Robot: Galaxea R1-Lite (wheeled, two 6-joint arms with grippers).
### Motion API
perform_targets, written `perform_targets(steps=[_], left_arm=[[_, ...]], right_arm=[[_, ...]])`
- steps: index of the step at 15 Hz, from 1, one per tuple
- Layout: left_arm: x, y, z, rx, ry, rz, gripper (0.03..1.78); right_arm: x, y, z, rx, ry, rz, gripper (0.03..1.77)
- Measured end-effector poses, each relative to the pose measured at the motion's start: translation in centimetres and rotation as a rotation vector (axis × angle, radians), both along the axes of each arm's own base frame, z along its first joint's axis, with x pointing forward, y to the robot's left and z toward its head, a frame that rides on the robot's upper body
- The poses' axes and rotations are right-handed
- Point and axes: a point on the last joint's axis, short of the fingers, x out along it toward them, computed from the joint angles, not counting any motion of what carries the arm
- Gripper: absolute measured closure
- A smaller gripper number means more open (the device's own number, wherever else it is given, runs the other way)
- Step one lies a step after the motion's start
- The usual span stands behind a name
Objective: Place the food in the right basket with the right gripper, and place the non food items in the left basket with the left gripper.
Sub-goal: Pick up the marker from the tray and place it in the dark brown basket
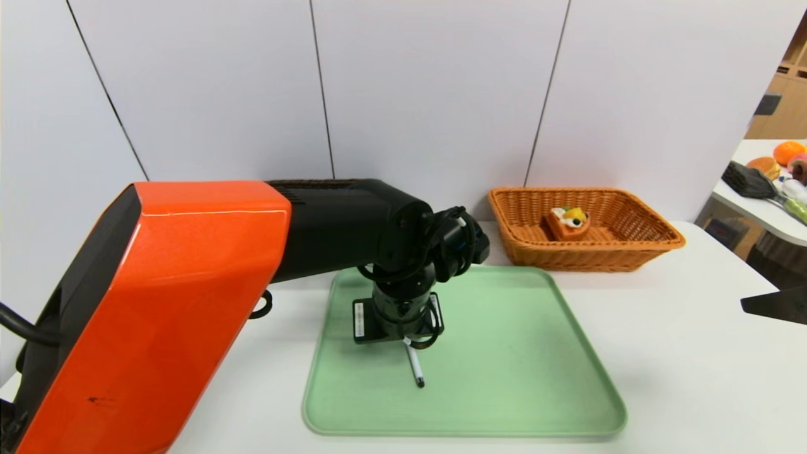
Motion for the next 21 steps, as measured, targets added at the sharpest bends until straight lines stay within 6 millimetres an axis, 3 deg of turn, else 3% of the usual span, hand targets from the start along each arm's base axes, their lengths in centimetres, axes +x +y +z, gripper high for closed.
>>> perform_targets(steps=[4,5,6,14,21], left_arm=[[0.0,0.0,0.0,-0.002,0.001,0.006,1.04],[0.0,0.0,0.0,-0.002,0.002,0.01,1.34],[0.1,0.1,0.0,-0.002,0.003,0.014,1.75],[0.3,0.4,0.1,-0.008,-0.002,0.027,1.75],[-3.3,-1.1,4.0,-0.122,-0.055,-0.087,1.75]], right_arm=[[-0.2,0.0,0.2,-0.001,-0.012,0.002,0.1],[-0.2,0.0,0.3,-0.001,-0.014,0.002,0.1],[-0.3,0.0,0.3,0.0,-0.017,0.001,0.1],[-0.4,-0.1,0.4,0.003,-0.021,-0.002,0.1],[-0.4,-0.1,0.0,0.005,-0.006,0.0,0.1]])
